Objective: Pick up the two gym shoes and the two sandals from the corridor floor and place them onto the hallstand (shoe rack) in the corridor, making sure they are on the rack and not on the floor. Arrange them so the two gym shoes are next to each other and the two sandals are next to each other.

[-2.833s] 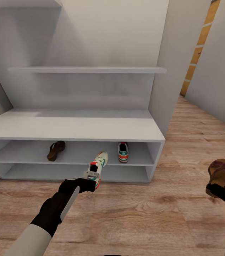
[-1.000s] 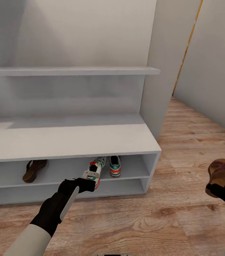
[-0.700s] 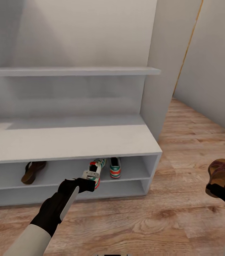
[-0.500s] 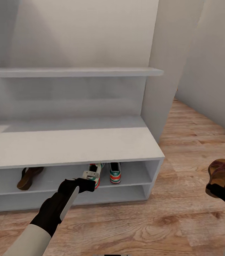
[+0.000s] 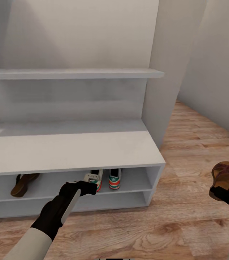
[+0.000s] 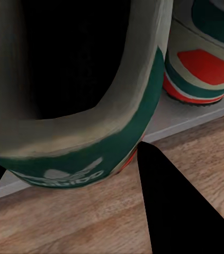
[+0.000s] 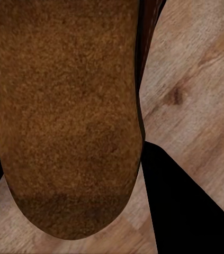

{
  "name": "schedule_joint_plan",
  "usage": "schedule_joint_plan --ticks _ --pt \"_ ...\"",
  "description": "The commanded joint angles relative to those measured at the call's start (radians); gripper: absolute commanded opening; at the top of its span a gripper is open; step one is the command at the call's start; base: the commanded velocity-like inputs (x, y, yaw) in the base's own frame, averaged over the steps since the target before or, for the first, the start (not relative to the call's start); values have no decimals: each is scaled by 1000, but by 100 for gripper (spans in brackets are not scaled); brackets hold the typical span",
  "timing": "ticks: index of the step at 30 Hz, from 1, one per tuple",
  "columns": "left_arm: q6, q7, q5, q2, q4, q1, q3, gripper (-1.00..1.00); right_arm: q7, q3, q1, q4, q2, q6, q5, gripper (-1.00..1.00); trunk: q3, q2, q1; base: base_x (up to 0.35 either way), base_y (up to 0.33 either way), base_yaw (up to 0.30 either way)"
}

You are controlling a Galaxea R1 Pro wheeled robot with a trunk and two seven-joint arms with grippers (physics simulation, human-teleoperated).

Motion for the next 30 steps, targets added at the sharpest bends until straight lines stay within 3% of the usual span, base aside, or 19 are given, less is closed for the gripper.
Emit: schedule_joint_plan --ticks 1,9,30 --pt "4 0 3 1 -1 -1 -1 -100 2 -1 -1 -1 0 5 7 -100 -1 0 0 6 -7 0" --pt "4 0 4 1 -1 -1 -1 -100 2 -1 -1 -1 0 5 7 -100 -24 -2 3 1 -1 0" --pt "3 0 3 1 -1 -1 -1 -100 2 0 -1 -1 0 5 7 -100 -24 -2 3 35 -16 0"
